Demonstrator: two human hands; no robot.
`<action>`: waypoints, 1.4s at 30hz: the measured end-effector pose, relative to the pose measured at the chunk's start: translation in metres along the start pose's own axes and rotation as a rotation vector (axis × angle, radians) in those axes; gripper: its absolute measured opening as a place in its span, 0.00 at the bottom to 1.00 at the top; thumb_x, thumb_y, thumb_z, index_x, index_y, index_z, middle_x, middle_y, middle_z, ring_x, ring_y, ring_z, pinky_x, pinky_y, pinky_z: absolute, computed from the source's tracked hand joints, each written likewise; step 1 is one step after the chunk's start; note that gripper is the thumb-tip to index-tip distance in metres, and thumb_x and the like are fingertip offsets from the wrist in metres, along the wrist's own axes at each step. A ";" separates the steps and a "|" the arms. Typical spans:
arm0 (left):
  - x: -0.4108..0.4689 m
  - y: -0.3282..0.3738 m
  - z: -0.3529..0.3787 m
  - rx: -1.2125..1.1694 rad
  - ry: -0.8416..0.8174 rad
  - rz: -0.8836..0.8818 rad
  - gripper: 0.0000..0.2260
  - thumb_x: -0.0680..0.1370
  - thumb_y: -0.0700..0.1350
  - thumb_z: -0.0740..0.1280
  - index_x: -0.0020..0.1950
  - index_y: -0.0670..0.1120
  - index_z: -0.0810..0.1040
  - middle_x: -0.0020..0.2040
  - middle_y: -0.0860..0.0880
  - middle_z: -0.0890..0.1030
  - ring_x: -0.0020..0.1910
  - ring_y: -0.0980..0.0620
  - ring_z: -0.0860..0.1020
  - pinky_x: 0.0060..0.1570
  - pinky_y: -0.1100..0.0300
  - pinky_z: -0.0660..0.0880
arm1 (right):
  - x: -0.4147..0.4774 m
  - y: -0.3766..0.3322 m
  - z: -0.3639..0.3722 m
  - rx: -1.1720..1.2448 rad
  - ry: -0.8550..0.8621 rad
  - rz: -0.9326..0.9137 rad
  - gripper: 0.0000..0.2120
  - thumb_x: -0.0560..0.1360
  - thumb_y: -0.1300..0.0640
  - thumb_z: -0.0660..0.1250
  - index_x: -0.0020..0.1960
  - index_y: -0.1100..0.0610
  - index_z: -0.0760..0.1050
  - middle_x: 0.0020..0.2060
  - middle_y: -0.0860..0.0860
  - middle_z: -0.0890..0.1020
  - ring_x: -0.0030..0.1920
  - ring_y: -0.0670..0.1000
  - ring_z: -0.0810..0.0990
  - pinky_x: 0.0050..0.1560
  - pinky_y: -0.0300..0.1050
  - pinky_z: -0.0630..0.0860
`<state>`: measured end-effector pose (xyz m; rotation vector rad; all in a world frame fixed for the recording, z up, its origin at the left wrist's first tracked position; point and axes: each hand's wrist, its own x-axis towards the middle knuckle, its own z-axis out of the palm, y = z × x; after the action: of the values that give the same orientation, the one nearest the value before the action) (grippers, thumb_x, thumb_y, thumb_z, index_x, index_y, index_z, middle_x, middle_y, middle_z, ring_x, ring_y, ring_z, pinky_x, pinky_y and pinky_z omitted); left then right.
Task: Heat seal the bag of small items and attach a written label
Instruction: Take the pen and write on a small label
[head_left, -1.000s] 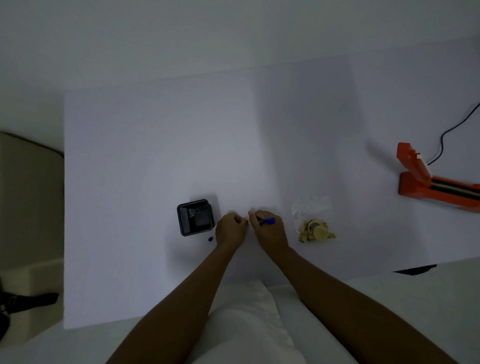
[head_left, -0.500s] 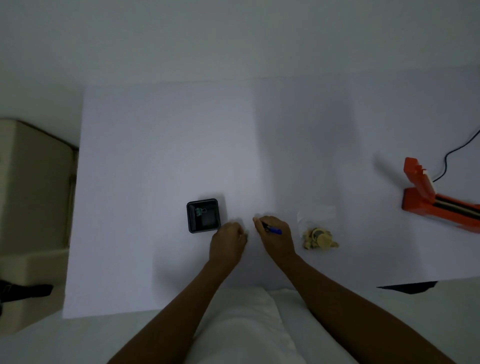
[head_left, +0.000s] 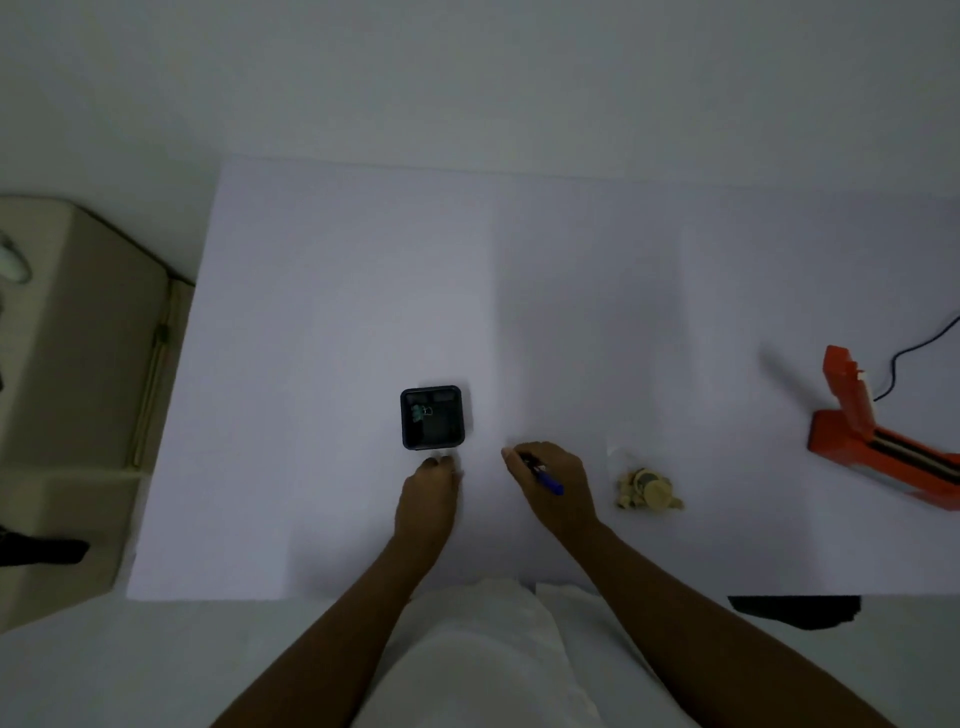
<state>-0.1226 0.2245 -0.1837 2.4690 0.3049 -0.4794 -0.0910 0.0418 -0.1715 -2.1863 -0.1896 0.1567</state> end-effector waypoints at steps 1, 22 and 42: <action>0.001 0.000 0.000 -0.019 0.013 0.003 0.11 0.81 0.44 0.62 0.49 0.37 0.79 0.46 0.39 0.82 0.43 0.44 0.81 0.45 0.54 0.77 | 0.001 -0.005 -0.001 0.039 0.002 0.015 0.19 0.79 0.51 0.65 0.34 0.60 0.77 0.27 0.53 0.78 0.28 0.51 0.76 0.33 0.50 0.76; -0.034 0.064 -0.108 -1.201 -0.035 -0.208 0.09 0.80 0.41 0.63 0.54 0.40 0.81 0.37 0.46 0.82 0.31 0.56 0.77 0.35 0.64 0.77 | 0.025 -0.124 -0.032 0.566 0.071 0.273 0.16 0.81 0.56 0.63 0.40 0.62 0.83 0.28 0.55 0.82 0.25 0.51 0.76 0.30 0.40 0.76; -0.036 0.074 -0.118 -1.363 -0.140 -0.201 0.10 0.80 0.38 0.61 0.52 0.39 0.82 0.37 0.45 0.81 0.32 0.53 0.76 0.34 0.62 0.76 | 0.035 -0.142 -0.021 0.631 0.145 0.208 0.12 0.77 0.54 0.61 0.36 0.56 0.73 0.29 0.46 0.74 0.31 0.45 0.70 0.32 0.38 0.68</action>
<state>-0.1000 0.2328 -0.0418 1.0816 0.5746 -0.3311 -0.0642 0.1139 -0.0453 -1.5748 0.1550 0.1492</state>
